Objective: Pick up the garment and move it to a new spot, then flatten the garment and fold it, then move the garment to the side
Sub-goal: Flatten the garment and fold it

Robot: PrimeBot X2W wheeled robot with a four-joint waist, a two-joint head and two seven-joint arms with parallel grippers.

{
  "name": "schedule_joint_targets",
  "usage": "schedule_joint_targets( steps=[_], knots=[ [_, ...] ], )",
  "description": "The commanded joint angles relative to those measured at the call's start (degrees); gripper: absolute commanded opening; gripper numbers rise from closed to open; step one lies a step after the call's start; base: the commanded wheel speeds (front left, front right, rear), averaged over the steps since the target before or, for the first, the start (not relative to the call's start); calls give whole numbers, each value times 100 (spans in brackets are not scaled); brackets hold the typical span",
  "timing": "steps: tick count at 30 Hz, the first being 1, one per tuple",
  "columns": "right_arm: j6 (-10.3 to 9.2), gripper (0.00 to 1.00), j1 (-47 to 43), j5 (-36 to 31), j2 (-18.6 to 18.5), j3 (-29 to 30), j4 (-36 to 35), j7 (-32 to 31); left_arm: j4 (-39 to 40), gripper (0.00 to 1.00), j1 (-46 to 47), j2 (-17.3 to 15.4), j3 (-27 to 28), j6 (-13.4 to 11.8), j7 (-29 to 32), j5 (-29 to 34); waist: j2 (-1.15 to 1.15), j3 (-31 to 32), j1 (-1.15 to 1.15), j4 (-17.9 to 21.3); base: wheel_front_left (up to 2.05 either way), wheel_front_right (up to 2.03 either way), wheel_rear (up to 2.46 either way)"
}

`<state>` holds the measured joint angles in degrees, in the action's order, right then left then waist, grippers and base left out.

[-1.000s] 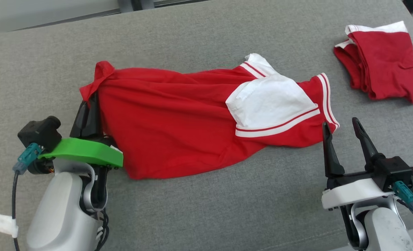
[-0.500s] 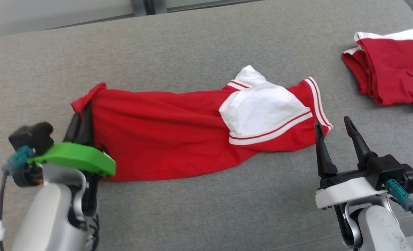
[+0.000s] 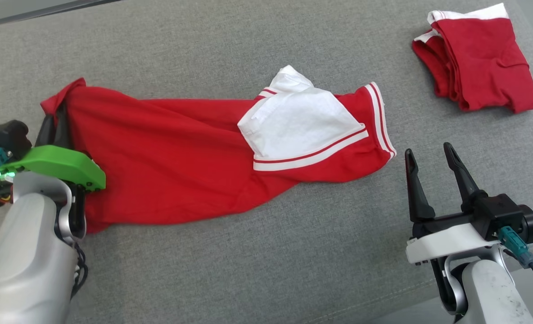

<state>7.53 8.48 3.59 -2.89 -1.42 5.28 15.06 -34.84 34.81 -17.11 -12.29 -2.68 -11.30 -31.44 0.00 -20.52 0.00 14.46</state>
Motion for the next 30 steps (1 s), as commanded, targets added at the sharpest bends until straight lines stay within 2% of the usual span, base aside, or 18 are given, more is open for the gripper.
schedule_joint_targets(
  steps=[1,3,4,5,6,12,16,22,30],
  knots=[
    [-9,100,74,-30,0,-17,-7,14,-145,0,194,-76,-27,43,-83,102,0,-21,0,-7,0,0,0],
    [-9,100,106,-46,0,-39,-5,14,-328,0,347,-78,-75,79,-166,194,0,-11,0,-45,0,0,0],
    [-9,100,107,-48,0,-41,-1,14,-392,25,398,-68,-103,105,-192,217,0,0,0,-69,0,0,0],
    [-9,100,105,-51,-1,-42,8,14,-477,97,440,-41,-133,130,-220,211,0,18,0,-102,0,0,0],
    [-9,100,102,-48,-1,-41,12,14,-541,100,463,-13,-148,162,-244,212,0,34,0,-134,0,0,0],
    [-9,100,0,-62,-2,47,63,14,-750,100,256,171,-167,335,-349,145,0,252,0,-415,0,0,0],
    [-9,100,-60,-84,-1,119,87,14,-561,100,-56,291,-35,475,-391,79,0,477,0,-626,0,0,0],
    [-9,100,-201,-165,-18,243,145,14,623,100,-972,596,546,685,-387,281,0,820,0,-981,0,0,0],
    [-9,100,-318,-183,-88,282,327,14,1913,100,-2216,1133,1162,970,-389,987,0,1167,0,-1288,0,0,0]
  ],
)
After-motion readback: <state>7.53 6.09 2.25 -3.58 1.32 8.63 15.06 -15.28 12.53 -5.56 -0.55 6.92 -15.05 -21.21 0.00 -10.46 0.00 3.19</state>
